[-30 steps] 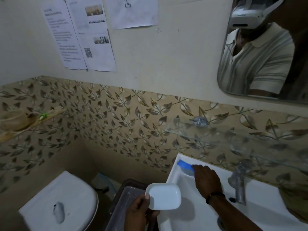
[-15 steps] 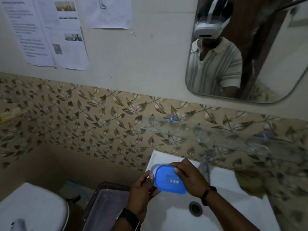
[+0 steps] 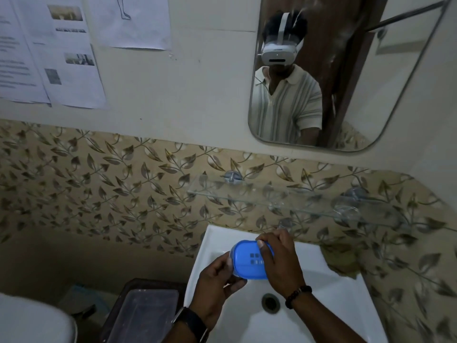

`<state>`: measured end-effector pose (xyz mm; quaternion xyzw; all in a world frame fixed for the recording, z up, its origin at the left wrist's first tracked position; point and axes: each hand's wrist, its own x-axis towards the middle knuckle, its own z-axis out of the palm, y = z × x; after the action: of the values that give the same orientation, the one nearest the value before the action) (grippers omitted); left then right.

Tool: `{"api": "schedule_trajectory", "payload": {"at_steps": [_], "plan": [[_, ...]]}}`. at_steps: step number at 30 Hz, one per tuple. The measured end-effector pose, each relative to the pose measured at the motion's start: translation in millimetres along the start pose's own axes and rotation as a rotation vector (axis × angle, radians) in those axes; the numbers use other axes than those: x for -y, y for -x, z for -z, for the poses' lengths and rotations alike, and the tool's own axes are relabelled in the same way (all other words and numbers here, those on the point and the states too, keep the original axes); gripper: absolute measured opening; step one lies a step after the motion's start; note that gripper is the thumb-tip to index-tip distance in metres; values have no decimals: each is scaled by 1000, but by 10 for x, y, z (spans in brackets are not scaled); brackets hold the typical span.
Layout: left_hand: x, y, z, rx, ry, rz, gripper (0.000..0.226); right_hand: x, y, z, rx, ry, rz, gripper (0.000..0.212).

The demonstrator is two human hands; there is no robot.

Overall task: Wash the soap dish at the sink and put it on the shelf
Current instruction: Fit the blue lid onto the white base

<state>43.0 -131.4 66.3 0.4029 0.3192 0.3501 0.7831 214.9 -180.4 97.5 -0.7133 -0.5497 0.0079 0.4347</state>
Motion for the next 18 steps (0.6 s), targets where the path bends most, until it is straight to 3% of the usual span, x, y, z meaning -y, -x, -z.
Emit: {"api": "schedule_trajectory", "payload": {"at_steps": [7, 13, 18], "plan": [[5, 57, -75, 29, -45, 11, 41, 43, 36, 52, 3, 111, 70, 9], [42, 81, -135, -6, -139, -12, 32, 118, 192, 2, 0, 316, 68, 19], [20, 43, -152, -65, -75, -55, 24, 49, 172, 101, -6, -84, -214, 30]]}}
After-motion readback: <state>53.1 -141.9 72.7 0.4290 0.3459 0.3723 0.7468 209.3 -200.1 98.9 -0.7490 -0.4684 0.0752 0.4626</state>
